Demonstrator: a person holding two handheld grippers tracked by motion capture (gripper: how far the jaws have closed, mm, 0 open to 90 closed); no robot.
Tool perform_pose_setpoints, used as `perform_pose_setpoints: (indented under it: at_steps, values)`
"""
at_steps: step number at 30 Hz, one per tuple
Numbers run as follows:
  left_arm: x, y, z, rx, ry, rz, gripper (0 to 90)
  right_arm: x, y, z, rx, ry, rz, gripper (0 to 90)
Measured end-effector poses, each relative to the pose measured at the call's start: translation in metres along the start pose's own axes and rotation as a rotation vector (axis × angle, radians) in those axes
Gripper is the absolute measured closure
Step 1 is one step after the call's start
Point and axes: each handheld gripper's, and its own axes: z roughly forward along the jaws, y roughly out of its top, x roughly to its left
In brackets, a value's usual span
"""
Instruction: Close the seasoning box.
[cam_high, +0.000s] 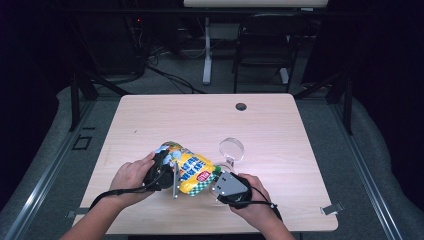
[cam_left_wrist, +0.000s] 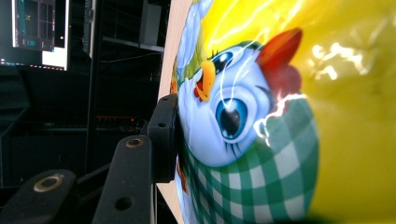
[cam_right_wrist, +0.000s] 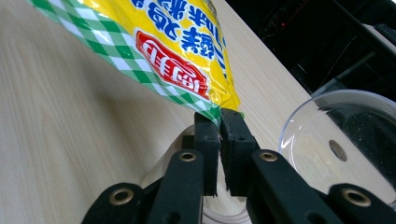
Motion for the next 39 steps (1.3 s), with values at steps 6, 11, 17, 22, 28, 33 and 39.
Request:
perform_pose_setpoints:
  at_steps: [6,11,17,22,28,33,39]
  values:
    - [0.0000,-0.0002,0.0005,-0.008,-0.001,-0.009,58.7,0.0028,0.0001,0.0001,-0.006,-0.011,-0.019,89.7]
    - [0.0007,-0.0005,-0.0003,-0.008,0.006,-0.002,58.8,0.0045,0.0004,-0.0003,-0.008,-0.032,-0.027,90.0]
    - [0.0015,-0.0006,-0.0009,-0.007,0.012,0.006,58.8,0.0070,-0.0005,0.0002,-0.017,-0.044,-0.034,90.0]
    - [0.0032,0.0005,-0.0008,-0.004,0.012,0.026,58.8,0.0070,-0.0016,0.0002,-0.013,-0.046,-0.045,90.0]
    - [0.0066,0.0020,-0.0024,-0.001,0.019,0.048,58.8,0.0084,-0.0023,-0.0004,-0.022,-0.058,-0.060,90.0]
    - [0.0073,0.0026,-0.0018,-0.011,0.017,0.047,58.9,0.0092,-0.0027,-0.0004,-0.025,-0.063,-0.066,90.0]
    - [0.0087,0.0038,-0.0026,0.009,0.016,0.073,58.9,0.0098,-0.0033,0.0004,-0.022,-0.066,-0.075,90.0]
